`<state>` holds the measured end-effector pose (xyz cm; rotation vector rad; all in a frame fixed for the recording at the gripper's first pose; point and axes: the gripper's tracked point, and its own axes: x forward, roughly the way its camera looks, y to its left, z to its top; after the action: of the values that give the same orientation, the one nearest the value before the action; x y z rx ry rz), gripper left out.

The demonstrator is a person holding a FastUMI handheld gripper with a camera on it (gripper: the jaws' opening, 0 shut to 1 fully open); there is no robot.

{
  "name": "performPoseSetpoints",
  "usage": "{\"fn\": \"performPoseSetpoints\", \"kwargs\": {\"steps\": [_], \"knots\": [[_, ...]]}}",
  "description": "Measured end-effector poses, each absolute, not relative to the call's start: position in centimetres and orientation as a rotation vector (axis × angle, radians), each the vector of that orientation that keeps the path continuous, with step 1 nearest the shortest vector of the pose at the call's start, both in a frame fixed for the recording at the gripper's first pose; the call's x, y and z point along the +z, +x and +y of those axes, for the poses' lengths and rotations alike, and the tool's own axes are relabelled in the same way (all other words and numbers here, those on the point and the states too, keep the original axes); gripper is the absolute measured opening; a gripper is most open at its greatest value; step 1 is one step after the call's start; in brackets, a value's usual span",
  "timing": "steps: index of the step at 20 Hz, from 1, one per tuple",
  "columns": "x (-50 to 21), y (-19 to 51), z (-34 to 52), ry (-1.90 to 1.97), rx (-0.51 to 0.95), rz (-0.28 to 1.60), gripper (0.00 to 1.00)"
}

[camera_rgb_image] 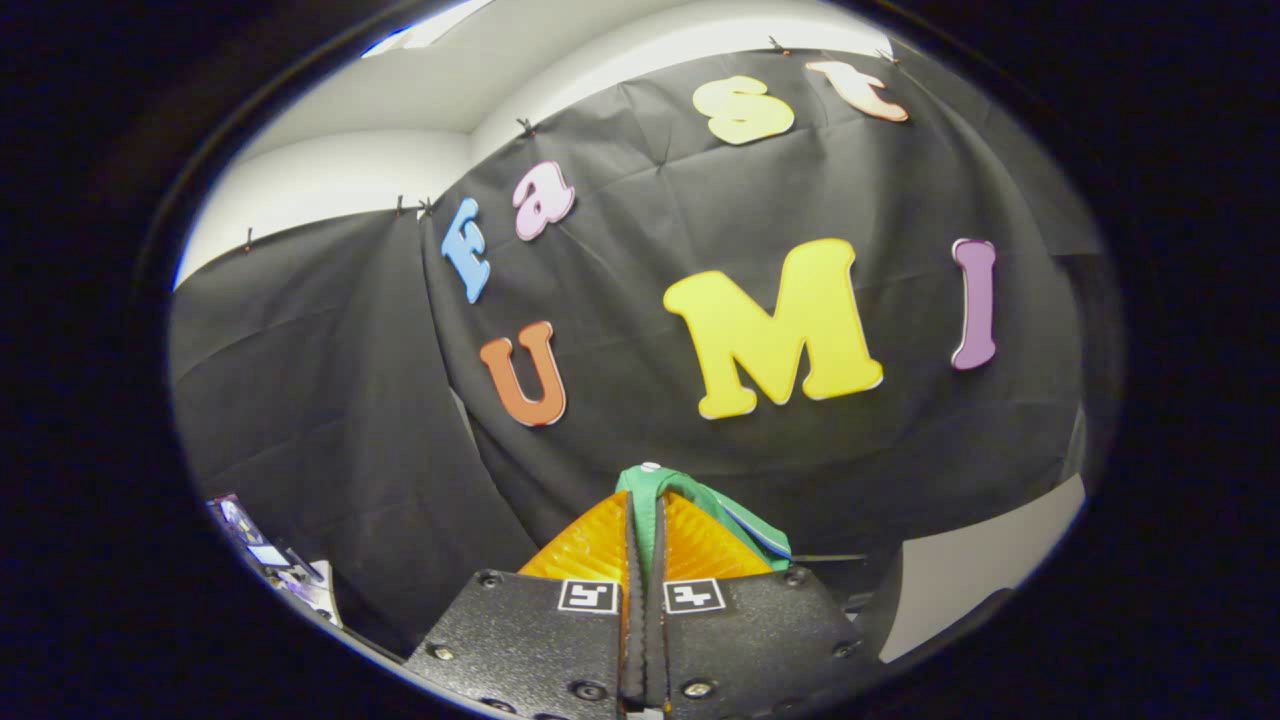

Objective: Put the clothes into the washing machine and then close the washing machine lid.

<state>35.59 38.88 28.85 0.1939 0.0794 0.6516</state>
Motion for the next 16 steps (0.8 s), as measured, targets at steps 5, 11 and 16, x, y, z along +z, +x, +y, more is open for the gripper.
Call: {"fn": "performPoseSetpoints", "kwargs": {"steps": [5,11,16], "knots": [[21.2,38.5,43.0,0.157,0.639,0.206,0.04],[11.7,42.4,45.7,0.103,0.615,0.356,0.04],[4.1,45.2,46.6,0.041,0.585,0.449,0.04]]}}
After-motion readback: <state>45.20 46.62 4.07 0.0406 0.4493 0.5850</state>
